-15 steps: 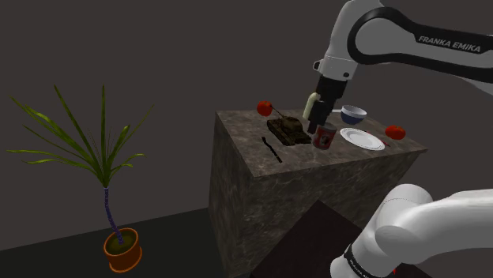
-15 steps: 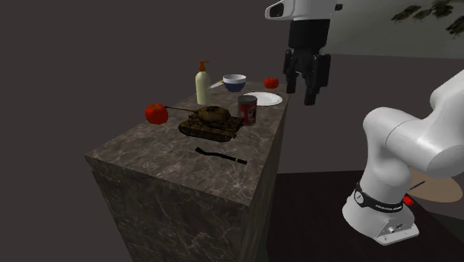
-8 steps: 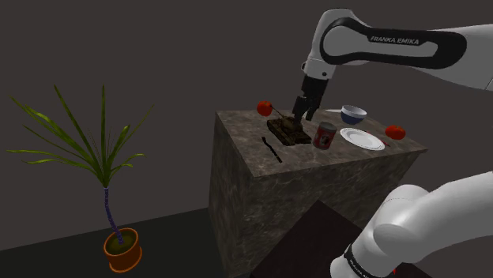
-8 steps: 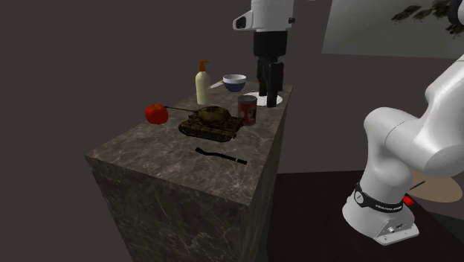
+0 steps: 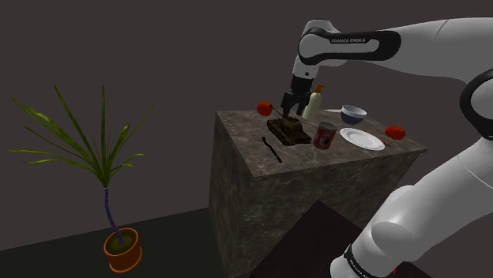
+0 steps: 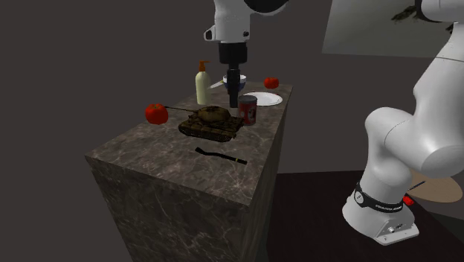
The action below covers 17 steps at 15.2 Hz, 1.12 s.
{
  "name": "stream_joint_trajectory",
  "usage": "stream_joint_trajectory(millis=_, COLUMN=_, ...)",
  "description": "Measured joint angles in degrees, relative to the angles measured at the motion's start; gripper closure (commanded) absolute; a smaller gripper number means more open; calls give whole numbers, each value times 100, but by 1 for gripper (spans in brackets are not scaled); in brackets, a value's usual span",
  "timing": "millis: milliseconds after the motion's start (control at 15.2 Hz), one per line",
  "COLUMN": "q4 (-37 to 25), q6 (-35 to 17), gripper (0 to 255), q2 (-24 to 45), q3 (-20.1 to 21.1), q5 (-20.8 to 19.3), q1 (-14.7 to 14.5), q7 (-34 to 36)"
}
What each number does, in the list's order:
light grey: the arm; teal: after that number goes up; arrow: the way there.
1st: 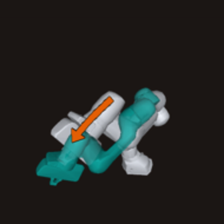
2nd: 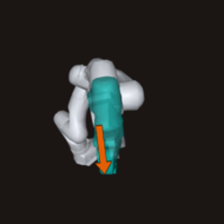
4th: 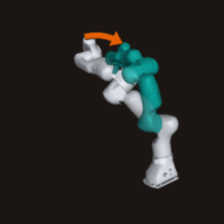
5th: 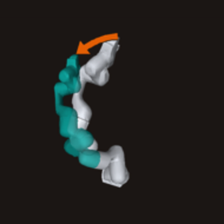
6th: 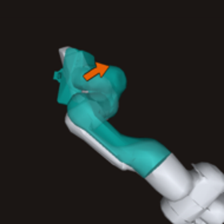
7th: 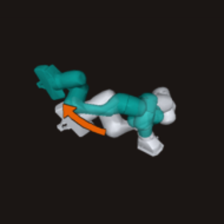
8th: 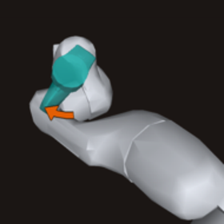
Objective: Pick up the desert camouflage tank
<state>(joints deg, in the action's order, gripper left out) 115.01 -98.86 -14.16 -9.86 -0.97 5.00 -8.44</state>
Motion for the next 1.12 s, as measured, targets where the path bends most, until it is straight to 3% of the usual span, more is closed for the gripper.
stream_joint_trajectory(millis=528, q4=-1402, q6=-181, gripper=0, q2=1641, q3=-411, q5=297, q1=308, q7=-124)
stream_joint_trajectory(millis=1122, q4=-3801, q6=237, gripper=0, q2=3748, q3=-686, q5=890, q1=916, q7=-188)
